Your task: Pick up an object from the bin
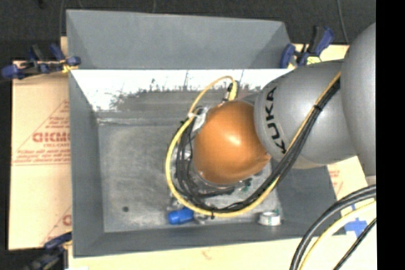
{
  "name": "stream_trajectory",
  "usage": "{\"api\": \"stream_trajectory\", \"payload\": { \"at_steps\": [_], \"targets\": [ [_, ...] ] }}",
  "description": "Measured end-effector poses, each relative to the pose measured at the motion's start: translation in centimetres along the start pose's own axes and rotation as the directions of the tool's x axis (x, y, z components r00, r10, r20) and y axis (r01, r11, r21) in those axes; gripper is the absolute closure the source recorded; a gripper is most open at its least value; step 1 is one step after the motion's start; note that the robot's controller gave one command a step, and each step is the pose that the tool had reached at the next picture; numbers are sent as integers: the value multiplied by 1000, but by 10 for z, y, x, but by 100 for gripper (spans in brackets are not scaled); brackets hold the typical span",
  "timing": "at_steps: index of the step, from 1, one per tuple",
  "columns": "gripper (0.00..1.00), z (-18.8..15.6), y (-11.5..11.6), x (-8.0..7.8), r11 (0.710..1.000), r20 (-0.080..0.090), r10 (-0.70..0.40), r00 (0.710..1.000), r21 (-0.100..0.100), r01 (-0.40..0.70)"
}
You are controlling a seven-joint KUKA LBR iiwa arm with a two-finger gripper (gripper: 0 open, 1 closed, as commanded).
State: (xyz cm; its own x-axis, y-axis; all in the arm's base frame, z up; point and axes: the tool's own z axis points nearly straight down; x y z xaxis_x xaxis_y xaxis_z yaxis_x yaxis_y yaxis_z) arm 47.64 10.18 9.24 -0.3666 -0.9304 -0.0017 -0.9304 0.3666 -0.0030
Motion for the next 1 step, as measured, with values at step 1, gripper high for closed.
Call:
{"api": "stream_trajectory", "payload": {
  "at_steps": [1],
  "targets": [
    [100, -129, -14, 13, 1000, 3, -24, 1000, 6, 24]
  ]
}}
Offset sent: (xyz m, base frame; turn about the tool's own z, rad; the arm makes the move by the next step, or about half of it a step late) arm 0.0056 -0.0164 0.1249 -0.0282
